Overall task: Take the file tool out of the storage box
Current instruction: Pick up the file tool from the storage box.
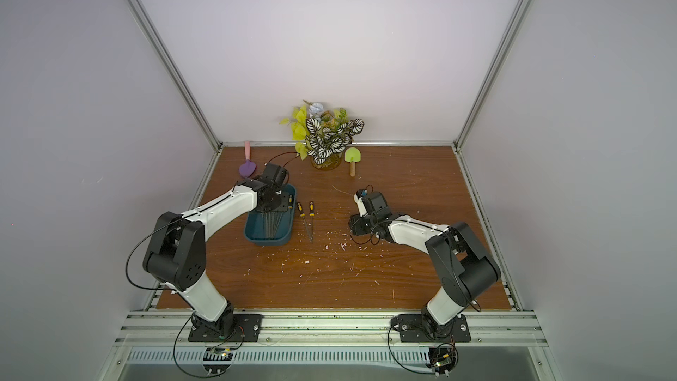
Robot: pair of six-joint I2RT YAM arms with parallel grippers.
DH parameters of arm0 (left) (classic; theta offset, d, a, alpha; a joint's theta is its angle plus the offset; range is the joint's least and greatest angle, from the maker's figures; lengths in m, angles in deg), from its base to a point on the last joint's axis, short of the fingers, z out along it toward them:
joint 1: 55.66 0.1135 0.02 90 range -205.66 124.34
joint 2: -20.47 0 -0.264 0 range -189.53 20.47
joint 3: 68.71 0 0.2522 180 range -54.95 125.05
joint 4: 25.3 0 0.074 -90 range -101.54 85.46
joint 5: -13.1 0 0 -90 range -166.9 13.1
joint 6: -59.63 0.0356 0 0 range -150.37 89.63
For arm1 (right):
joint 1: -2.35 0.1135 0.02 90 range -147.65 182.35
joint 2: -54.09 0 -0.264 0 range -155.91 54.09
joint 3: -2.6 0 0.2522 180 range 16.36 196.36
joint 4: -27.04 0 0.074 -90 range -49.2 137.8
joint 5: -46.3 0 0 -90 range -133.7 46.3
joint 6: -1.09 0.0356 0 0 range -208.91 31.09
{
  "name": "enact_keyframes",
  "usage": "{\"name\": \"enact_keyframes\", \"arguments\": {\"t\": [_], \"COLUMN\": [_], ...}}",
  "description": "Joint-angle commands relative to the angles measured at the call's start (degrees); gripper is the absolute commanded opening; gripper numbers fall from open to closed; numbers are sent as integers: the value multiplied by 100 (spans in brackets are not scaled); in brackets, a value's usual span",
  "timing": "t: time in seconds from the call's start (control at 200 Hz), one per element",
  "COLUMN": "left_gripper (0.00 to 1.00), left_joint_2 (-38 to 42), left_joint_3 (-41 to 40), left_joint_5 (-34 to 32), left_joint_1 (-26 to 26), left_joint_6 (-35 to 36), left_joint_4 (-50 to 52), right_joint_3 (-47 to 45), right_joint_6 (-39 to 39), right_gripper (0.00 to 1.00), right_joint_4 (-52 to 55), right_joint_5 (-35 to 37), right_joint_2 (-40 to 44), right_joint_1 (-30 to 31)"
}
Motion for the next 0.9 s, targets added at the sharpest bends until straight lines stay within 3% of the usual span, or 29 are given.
{"name": "enact_keyframes", "arguments": {"t": [0.0,0.105,0.896], "left_gripper": [39,25,22], "left_joint_2": [-91,-182,-833], "left_joint_3": [-185,-337,42], "left_joint_5": [18,-34,-189], "left_joint_1": [-15,-12,41], "left_joint_6": [-13,-37,20], "left_joint_4": [83,-9,-252], "right_joint_3": [-8,-5,39], "right_joint_6": [65,89,-48], "right_gripper": [57,57,57], "right_joint_4": [-151,-198,45], "right_joint_5": [-89,-125,49], "right_joint_2": [-51,-78,-115], "right_joint_1": [29,32,32]}}
